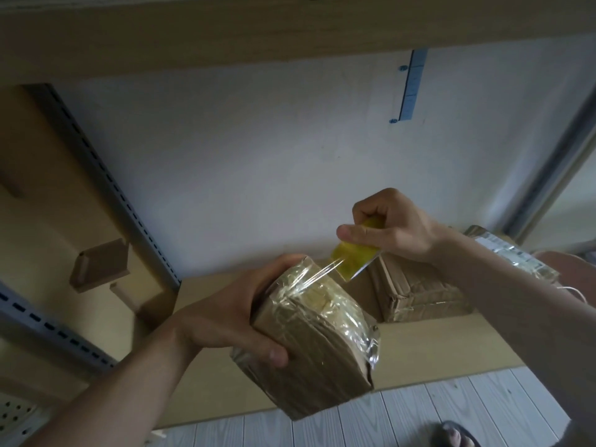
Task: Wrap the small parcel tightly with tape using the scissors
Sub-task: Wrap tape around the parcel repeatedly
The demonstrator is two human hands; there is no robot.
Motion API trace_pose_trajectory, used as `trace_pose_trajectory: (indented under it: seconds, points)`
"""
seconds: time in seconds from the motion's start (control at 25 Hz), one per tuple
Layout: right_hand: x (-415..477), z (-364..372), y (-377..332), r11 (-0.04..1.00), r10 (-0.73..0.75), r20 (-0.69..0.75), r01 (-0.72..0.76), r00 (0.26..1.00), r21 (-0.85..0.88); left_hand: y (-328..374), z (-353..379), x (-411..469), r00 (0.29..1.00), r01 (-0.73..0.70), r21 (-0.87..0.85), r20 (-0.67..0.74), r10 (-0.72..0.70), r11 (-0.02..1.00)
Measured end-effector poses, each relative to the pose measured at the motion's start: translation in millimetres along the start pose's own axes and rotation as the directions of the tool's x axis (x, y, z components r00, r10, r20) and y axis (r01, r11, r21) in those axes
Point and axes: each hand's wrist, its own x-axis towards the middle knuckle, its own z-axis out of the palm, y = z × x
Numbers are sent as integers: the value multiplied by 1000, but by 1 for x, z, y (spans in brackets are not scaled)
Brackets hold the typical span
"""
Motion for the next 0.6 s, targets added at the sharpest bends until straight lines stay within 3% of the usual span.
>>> trace_pose_trajectory:
  seconds: [0.4,0.52,0.6]
  points:
    - [12,39,10,972,50,28,-55,998,228,7,6,2,985,-74,38,-150,79,997]
    - [7,52,13,885,107,192,-181,976,429,8,10,6,981,-129,-27,-146,124,991]
    - [3,59,14,839,134,175,-206,975,504,8,12,7,973,-148,-59,-187,134,987]
